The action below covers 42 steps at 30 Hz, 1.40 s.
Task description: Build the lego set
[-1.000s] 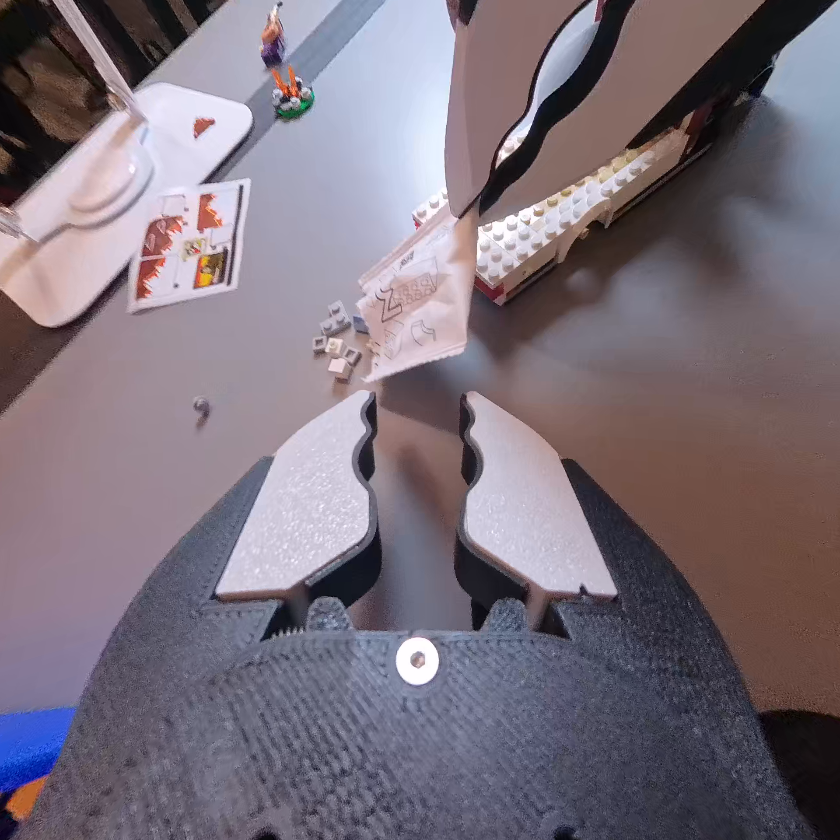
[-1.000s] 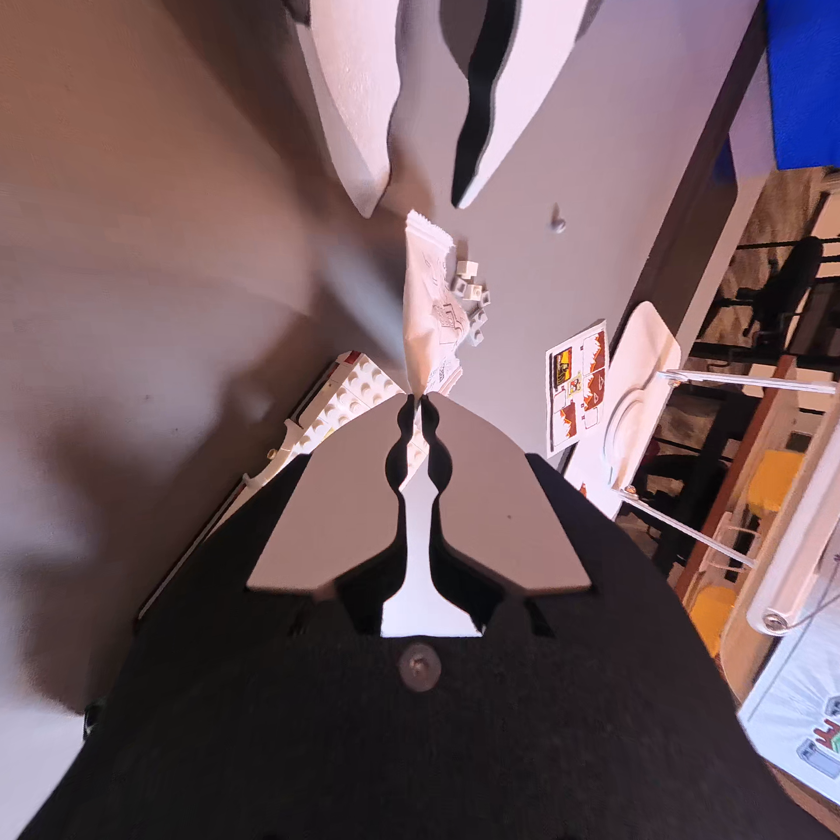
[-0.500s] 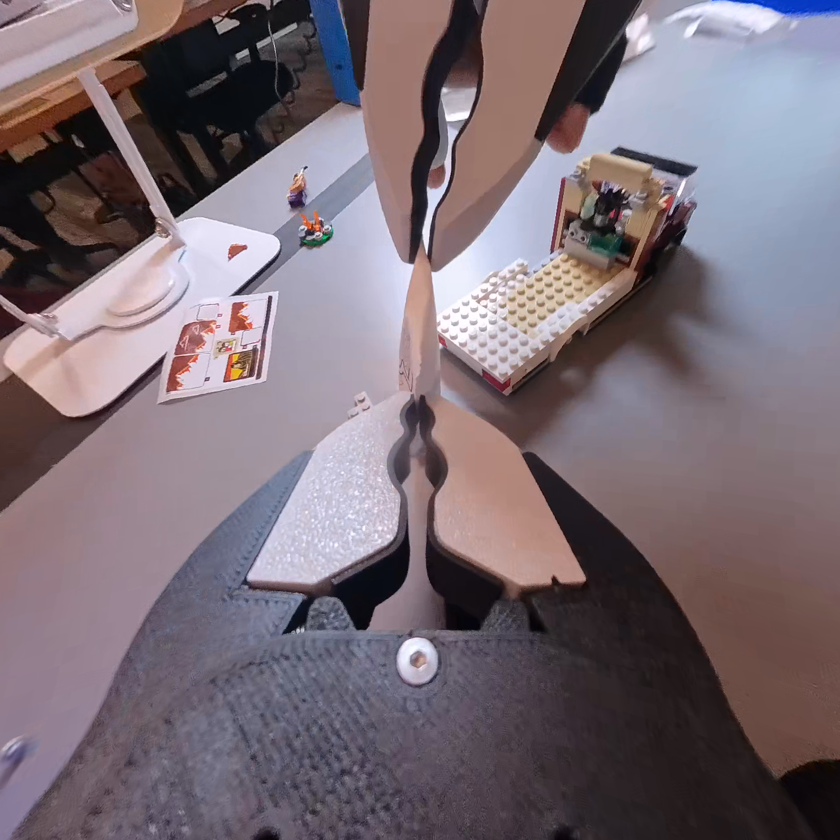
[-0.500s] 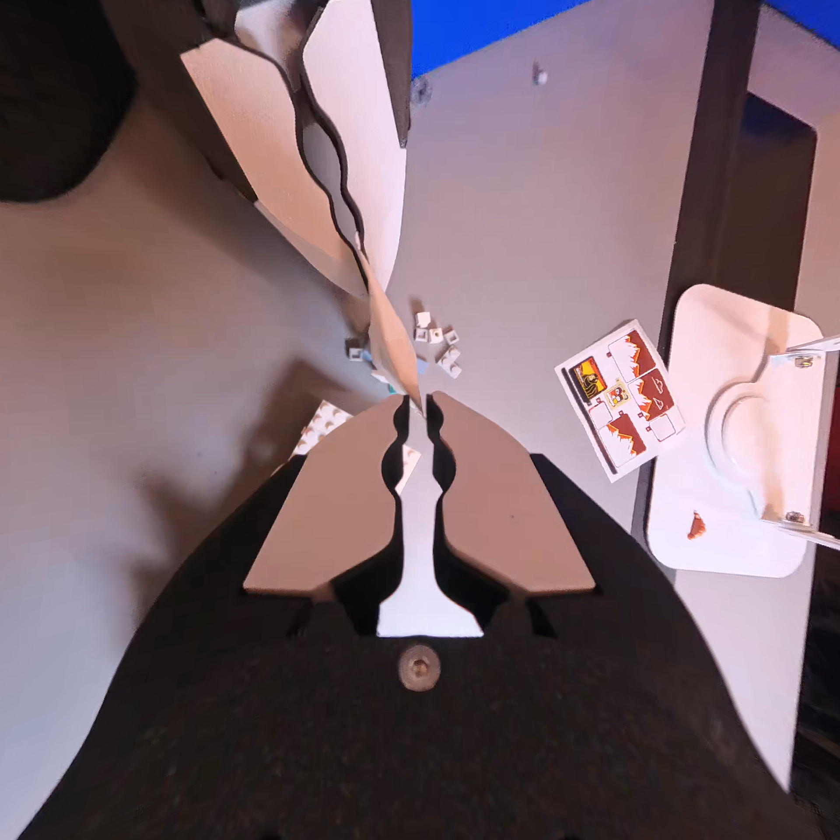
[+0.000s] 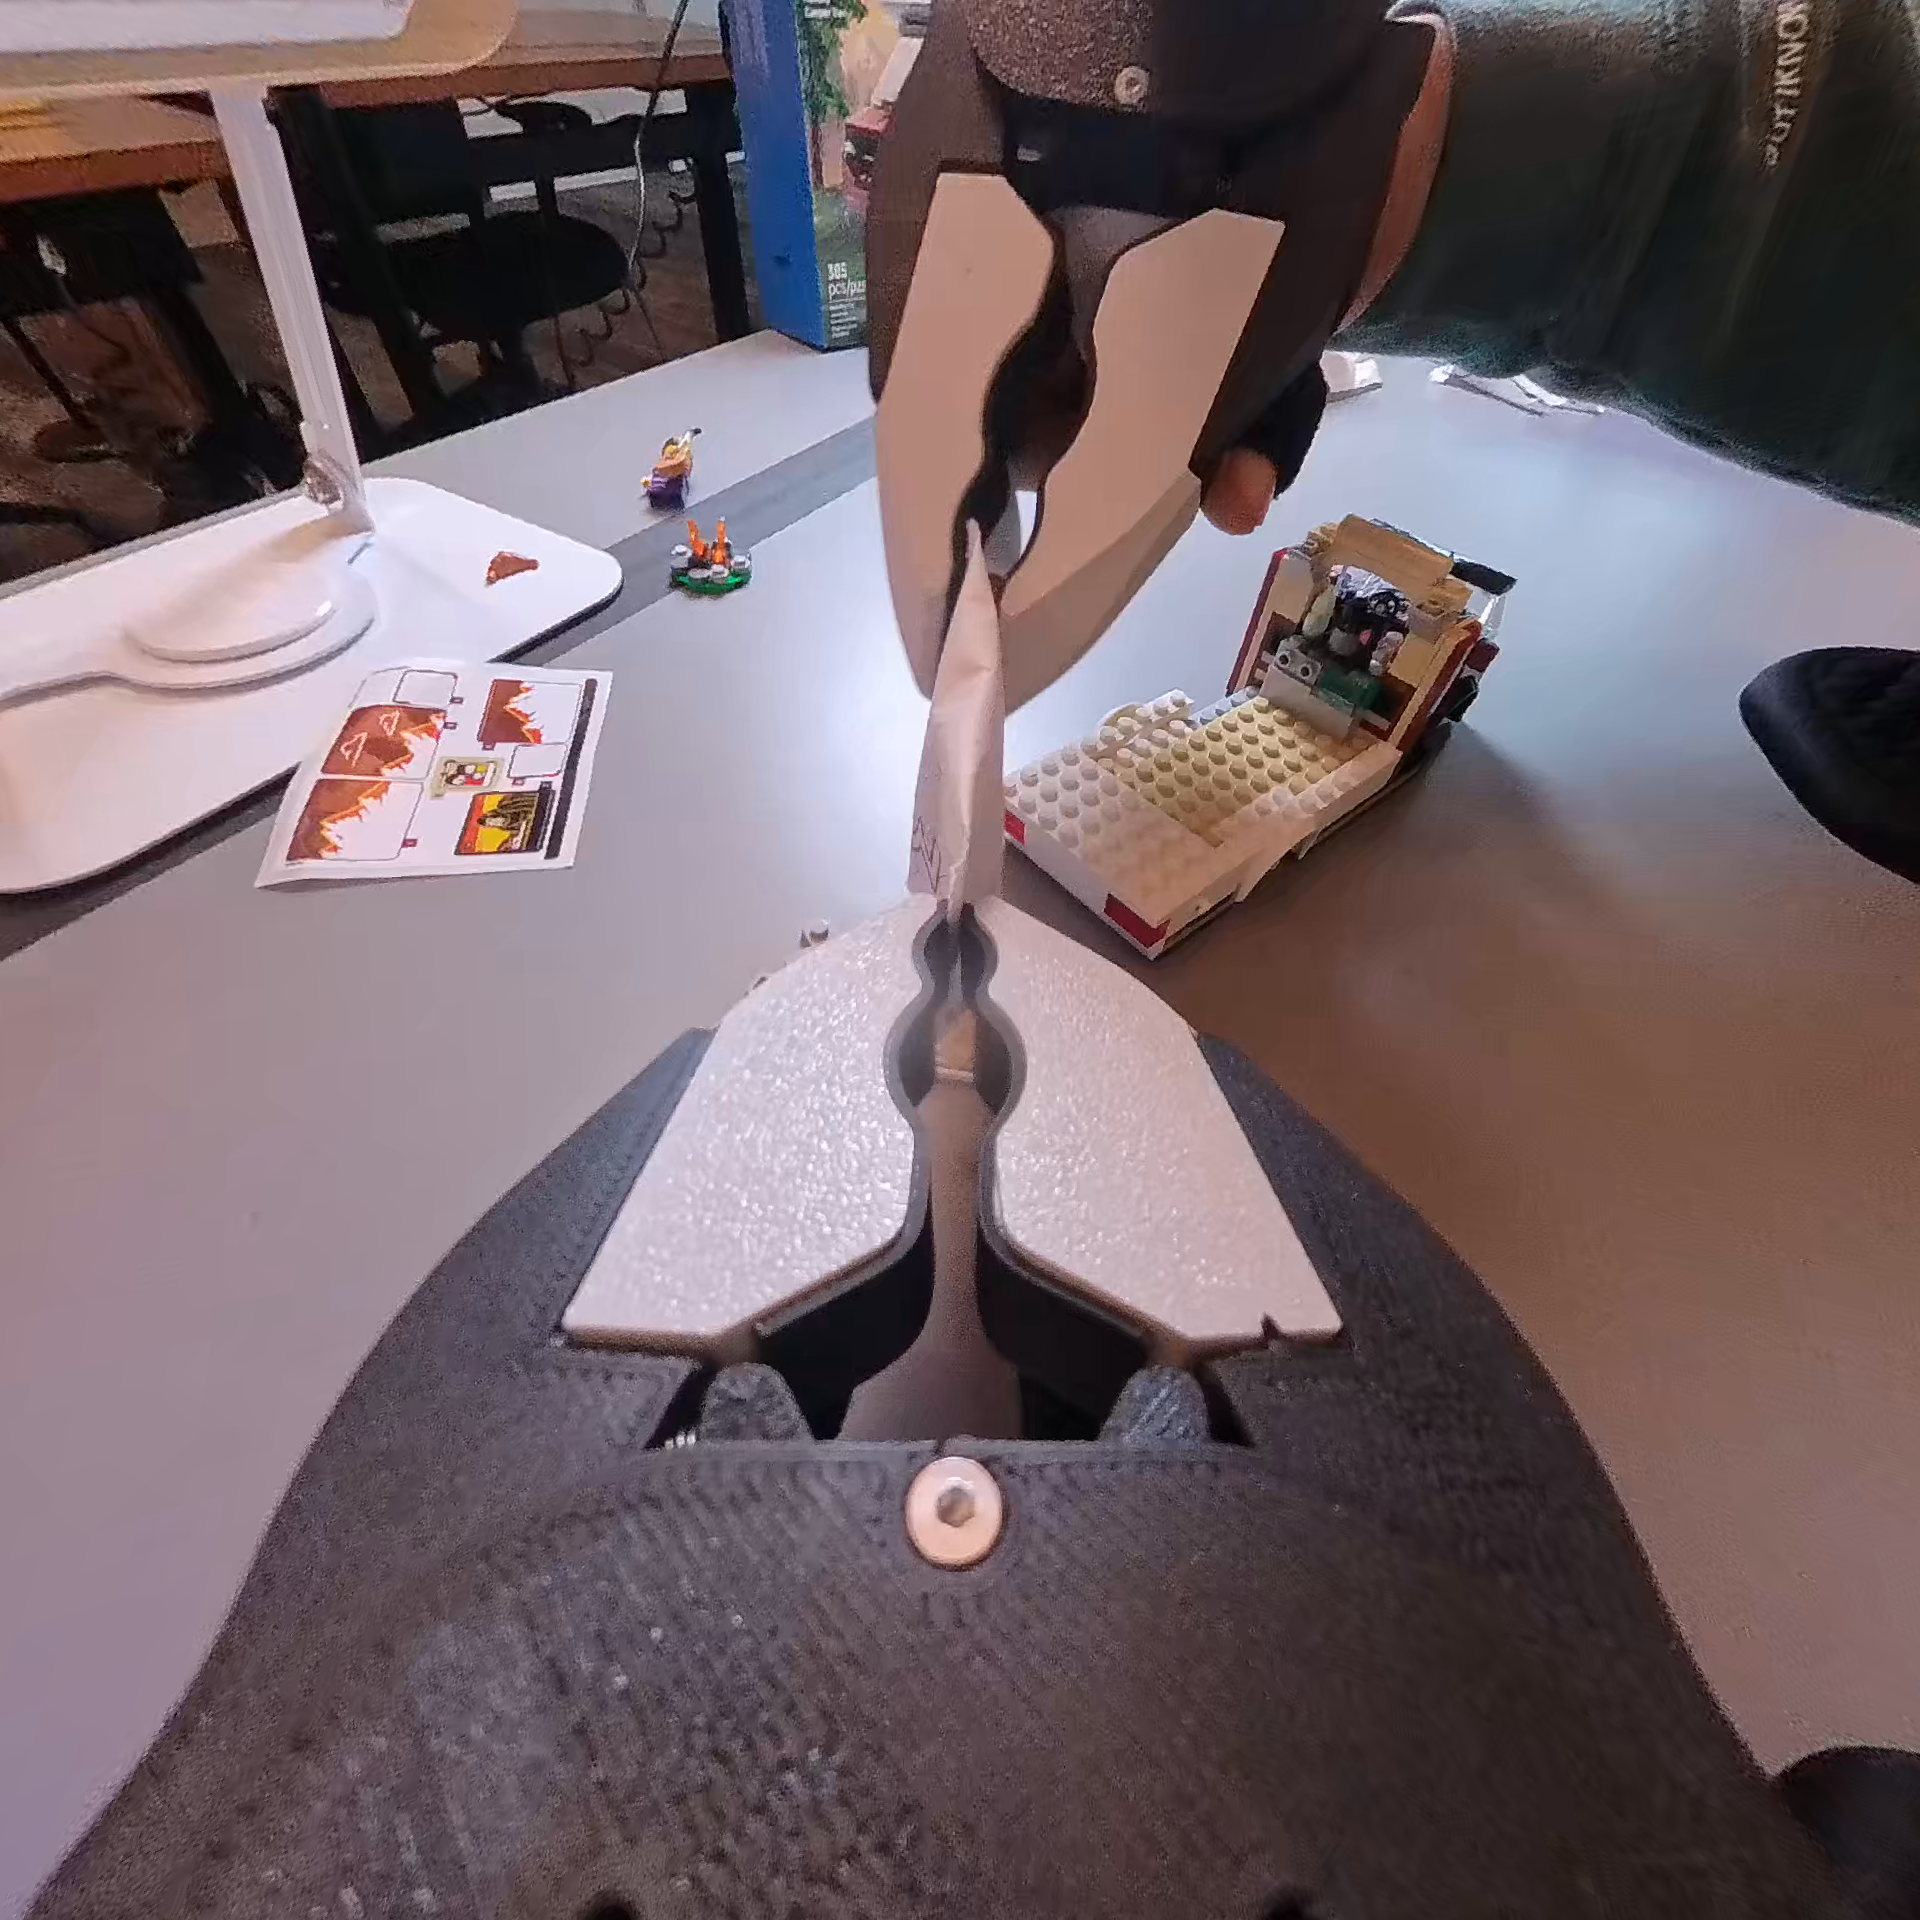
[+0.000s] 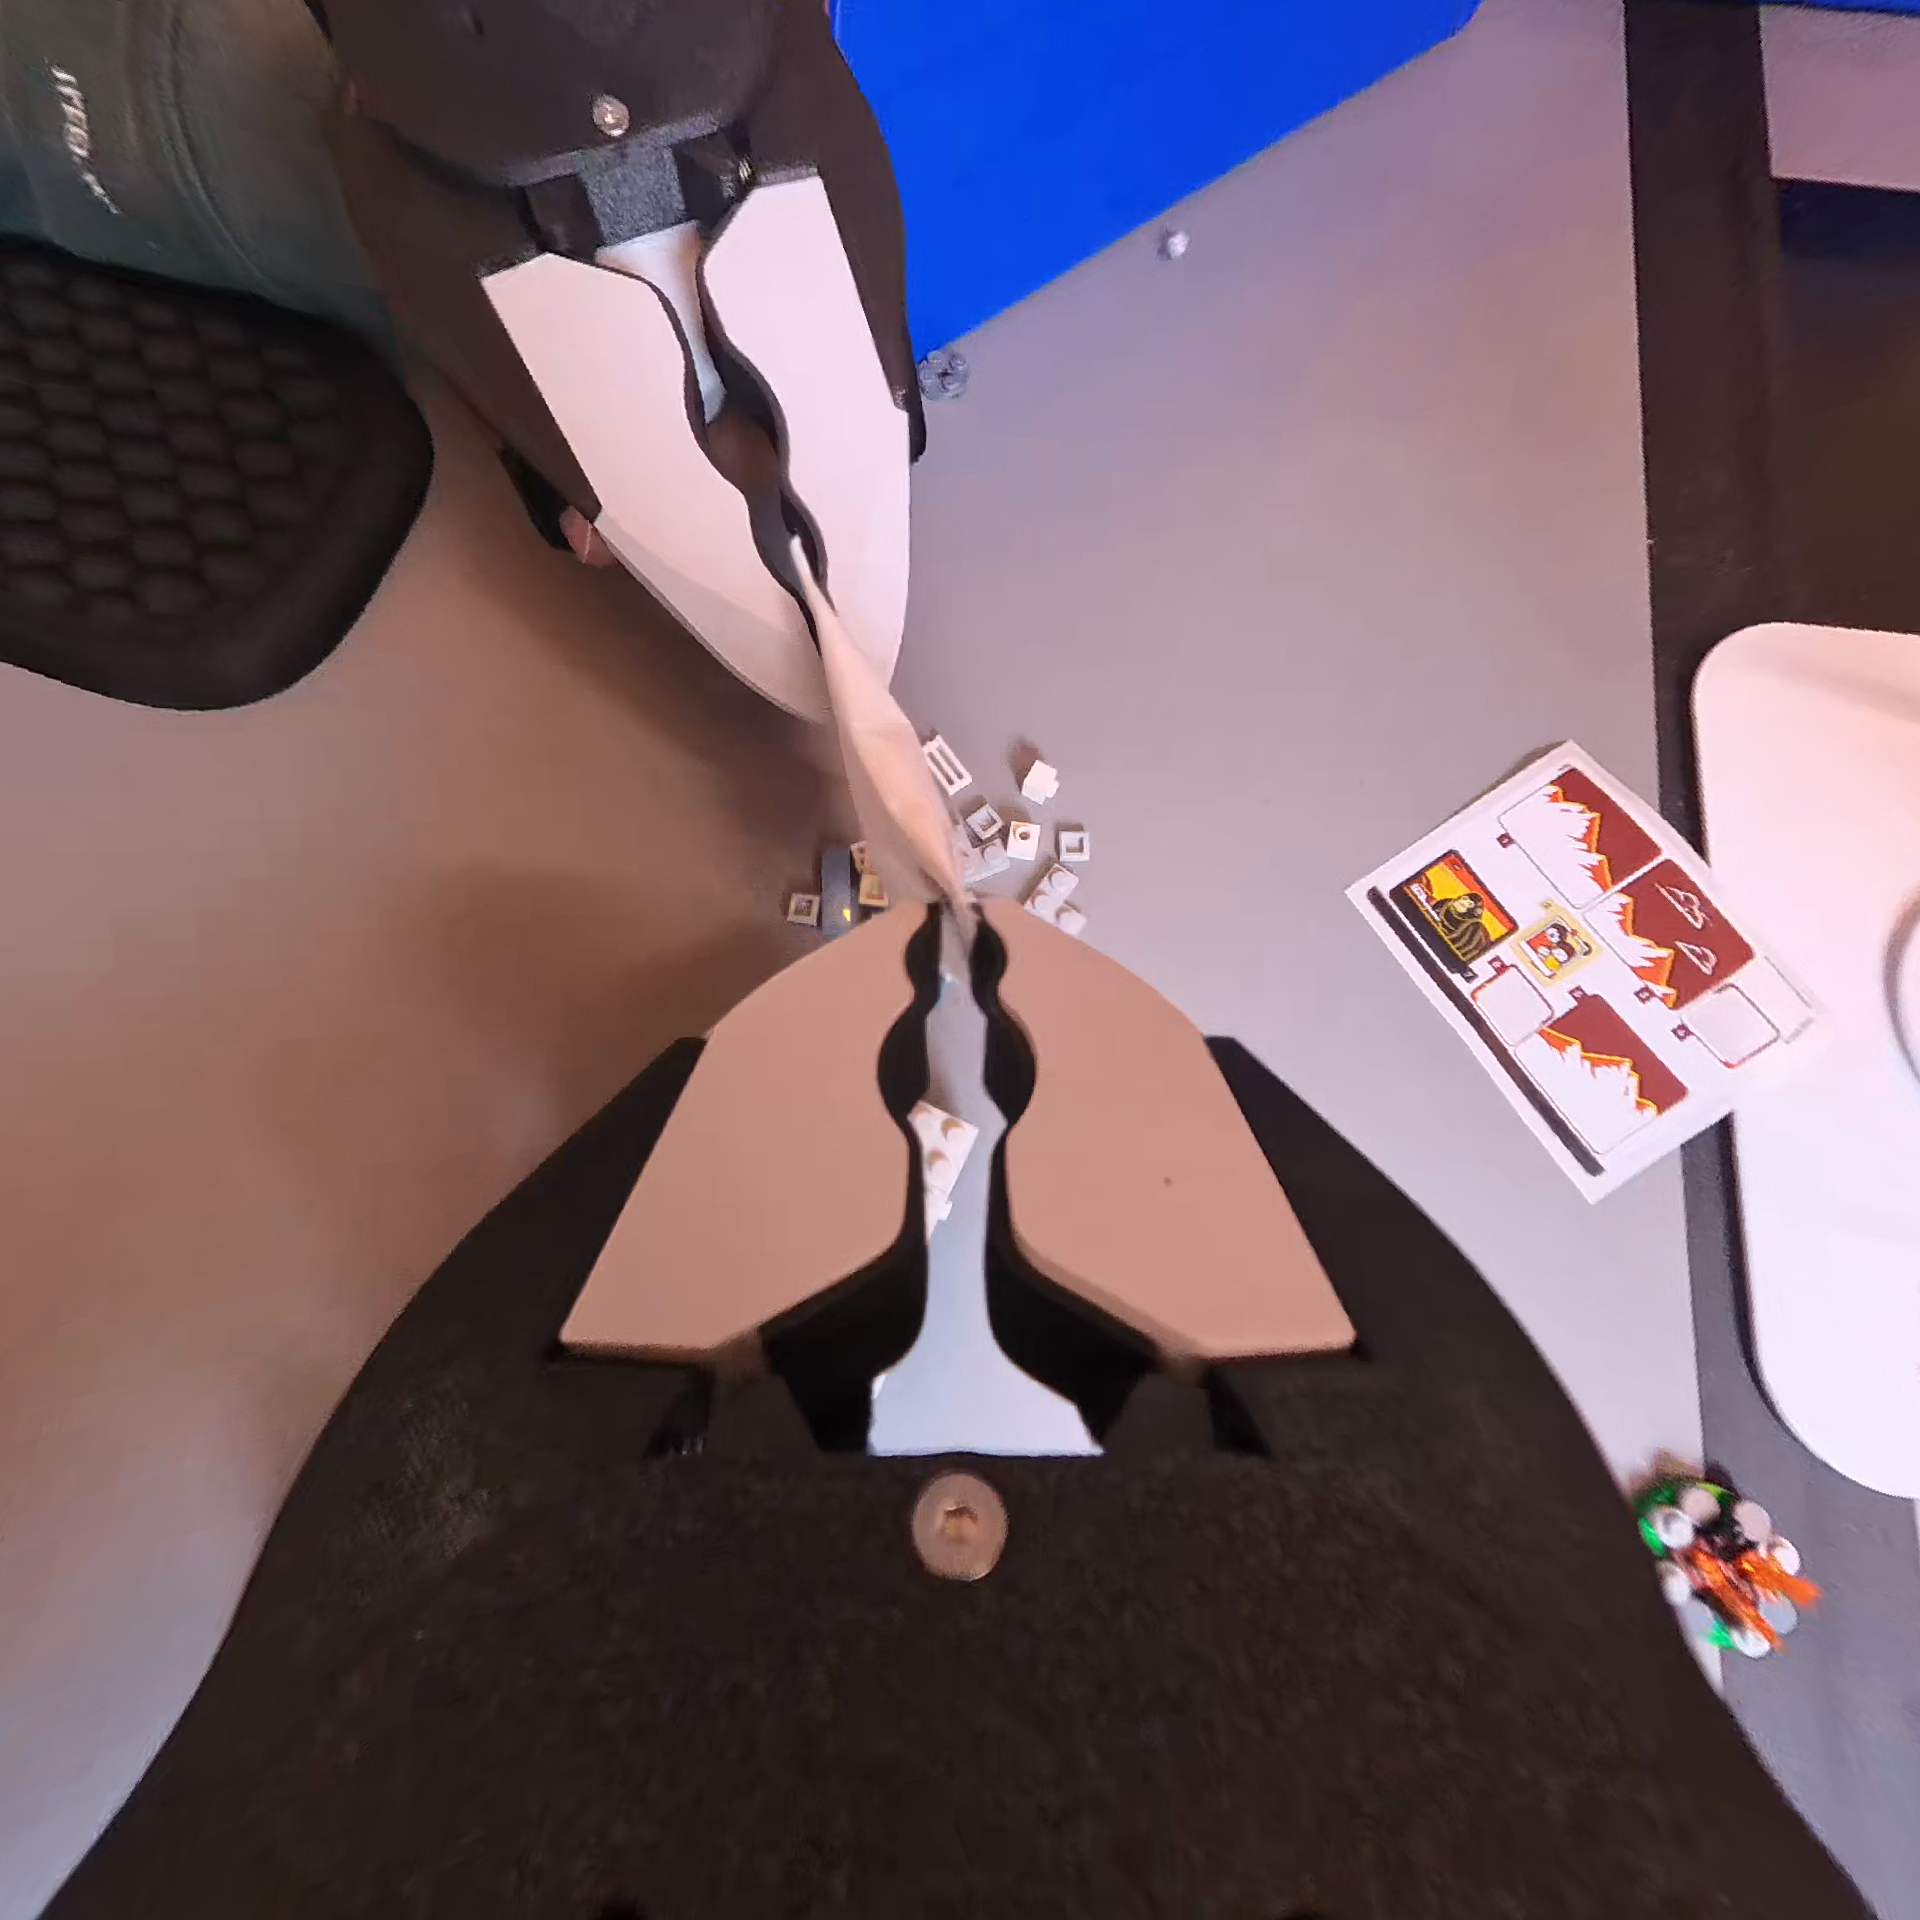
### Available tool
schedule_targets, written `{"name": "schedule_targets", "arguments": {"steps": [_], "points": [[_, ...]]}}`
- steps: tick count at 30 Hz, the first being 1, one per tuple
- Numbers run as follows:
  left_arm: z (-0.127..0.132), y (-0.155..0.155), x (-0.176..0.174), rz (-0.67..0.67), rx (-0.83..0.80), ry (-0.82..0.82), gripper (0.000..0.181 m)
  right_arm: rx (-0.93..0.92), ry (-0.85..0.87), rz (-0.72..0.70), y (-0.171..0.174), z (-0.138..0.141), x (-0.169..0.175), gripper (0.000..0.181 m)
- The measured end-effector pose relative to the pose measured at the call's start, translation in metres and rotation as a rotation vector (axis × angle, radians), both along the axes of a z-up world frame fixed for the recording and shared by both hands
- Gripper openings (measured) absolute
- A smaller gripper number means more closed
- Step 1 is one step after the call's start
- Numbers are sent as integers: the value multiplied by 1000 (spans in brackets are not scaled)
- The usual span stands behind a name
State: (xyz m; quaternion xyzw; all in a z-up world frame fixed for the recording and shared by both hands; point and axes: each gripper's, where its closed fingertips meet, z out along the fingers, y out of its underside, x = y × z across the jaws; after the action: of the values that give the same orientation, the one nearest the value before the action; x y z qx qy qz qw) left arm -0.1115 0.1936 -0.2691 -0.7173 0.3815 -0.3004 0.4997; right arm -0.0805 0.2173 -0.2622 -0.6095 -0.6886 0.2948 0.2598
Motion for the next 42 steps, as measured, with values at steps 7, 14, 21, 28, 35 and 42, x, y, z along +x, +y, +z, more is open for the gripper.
{"name": "schedule_targets", "arguments": {"steps": [7, 14, 21, 28, 35, 42], "points": [[2, -1, -2, 6, -14, -13, 7, -130, 30, 21, -5, 7, 2, 1], [12, -2, -5, -2, -130, -139, 0, -151, 98, -11, 0, 16, 1, 1], [27, -2, -12, 7, -94, -152, 0, -151, 179, 25, -8, 32, 0, 0], [36, -17, -9, -68, -190, -280, 0, -177, 199, 20, -24, 44, 1, 0], [57, -42, -5, -188, -239, -440, 0, -170, 185, 22, -58, 47, 5, 31], [70, -68, 1, -297, -192, -454, 17, -150, 195, 37, -87, 53, 6, 0]]}}
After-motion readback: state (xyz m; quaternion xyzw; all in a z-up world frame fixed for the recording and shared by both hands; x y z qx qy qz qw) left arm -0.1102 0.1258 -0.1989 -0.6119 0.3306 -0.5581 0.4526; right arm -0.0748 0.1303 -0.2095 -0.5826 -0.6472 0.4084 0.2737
